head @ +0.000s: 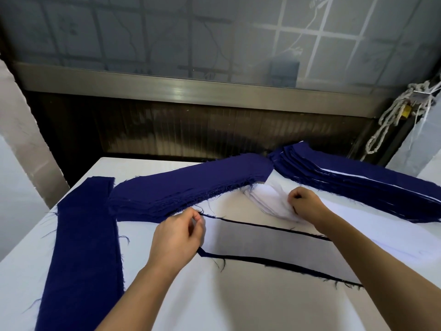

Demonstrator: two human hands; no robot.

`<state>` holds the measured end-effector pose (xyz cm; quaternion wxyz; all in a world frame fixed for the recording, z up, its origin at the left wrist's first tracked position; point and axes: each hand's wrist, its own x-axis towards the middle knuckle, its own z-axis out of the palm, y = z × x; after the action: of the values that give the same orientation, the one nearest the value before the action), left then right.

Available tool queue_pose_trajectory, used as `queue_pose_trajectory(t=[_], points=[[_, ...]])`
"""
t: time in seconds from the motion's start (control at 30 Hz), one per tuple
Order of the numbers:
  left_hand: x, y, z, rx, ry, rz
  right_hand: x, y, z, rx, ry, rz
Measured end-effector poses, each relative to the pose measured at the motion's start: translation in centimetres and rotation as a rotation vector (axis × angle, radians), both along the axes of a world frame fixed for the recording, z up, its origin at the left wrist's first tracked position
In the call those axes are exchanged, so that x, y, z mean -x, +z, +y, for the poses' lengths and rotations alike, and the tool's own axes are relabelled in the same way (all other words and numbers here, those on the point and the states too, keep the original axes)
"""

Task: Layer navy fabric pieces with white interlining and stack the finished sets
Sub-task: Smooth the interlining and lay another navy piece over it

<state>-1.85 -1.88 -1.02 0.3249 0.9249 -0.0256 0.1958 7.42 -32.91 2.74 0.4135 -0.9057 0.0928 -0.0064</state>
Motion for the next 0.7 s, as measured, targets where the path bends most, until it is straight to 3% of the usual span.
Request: queue_pose_trajectory(t=[0.17,0.3,0.47,0.53,0.7], points=[[0.2,0.2,0.2,0.081,-0.016,-0.004,0.8,2.2,1.3,0.239,0.046,-0.188],[0.3,0.1,0.1,0.104,-0.068,-0.028,3.0,4.1,4.6,0.279,0.132,-0.273],[0.5,0.1,-0.1,0.338,-0.197,0.113,8.3,3.1,11.3,0.457,0.391,-0.378],[0.3,-0.1,0.0,0.347,-0.192,0.176,10.0,1.5,13.8,0.525,0.474,-0.421],[-0.2,-0.6,0.3,0.278,-0.226,0.196,10.9,-0.8,15.4,0.329,0.561,-0.393]])
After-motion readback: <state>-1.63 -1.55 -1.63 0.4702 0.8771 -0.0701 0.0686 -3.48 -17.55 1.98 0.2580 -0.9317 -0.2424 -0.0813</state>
